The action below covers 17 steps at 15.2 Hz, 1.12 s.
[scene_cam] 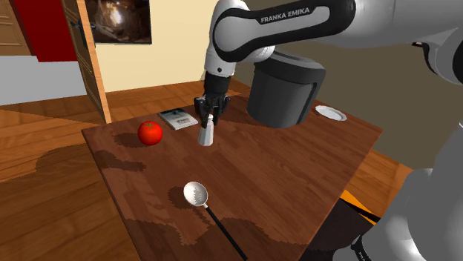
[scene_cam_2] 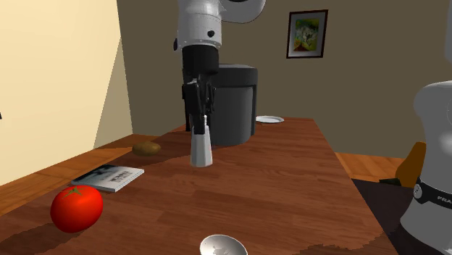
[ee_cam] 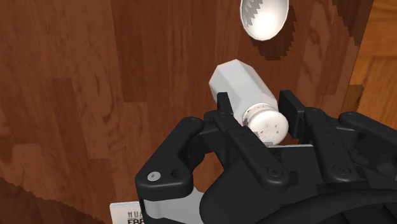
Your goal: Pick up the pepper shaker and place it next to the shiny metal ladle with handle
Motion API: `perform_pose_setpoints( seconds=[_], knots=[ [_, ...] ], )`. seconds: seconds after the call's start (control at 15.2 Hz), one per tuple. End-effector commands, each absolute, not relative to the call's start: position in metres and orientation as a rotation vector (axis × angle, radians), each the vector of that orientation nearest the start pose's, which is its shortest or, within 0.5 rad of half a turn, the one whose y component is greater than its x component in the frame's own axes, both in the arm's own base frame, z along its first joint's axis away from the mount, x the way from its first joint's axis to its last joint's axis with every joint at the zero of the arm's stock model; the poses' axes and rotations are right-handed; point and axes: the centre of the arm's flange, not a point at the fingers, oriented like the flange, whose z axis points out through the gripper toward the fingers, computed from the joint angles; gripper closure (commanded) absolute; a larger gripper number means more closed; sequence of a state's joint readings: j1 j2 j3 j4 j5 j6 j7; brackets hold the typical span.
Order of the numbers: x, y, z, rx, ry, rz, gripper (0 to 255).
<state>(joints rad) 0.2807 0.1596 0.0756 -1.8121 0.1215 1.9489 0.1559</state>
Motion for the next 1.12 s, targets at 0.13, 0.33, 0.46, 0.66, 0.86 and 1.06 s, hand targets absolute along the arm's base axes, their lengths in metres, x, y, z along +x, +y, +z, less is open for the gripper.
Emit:
perform_pose_setpoints(
  seconds=[0.13, 0.33, 0.46, 0.66, 0.86, 1.06],
  knots=[
    [0.561, 0.223, 0.432, -3.017, -0.228, 0.081, 255],
    [0.561, 0.223, 0.416, -3.017, -0.228, 0.081, 255],
    [0.561, 0.223, 0.406, -3.017, -0.228, 0.081, 255],
    [0.561, 0.223, 0.390, -3.017, -0.228, 0.081, 255],
    [0.561, 0.223, 0.374, -3.017, -0.228, 0.081, 255],
    [0.561, 0.223, 0.358, -3.017, -0.228, 0.081, 255]
  ],
)
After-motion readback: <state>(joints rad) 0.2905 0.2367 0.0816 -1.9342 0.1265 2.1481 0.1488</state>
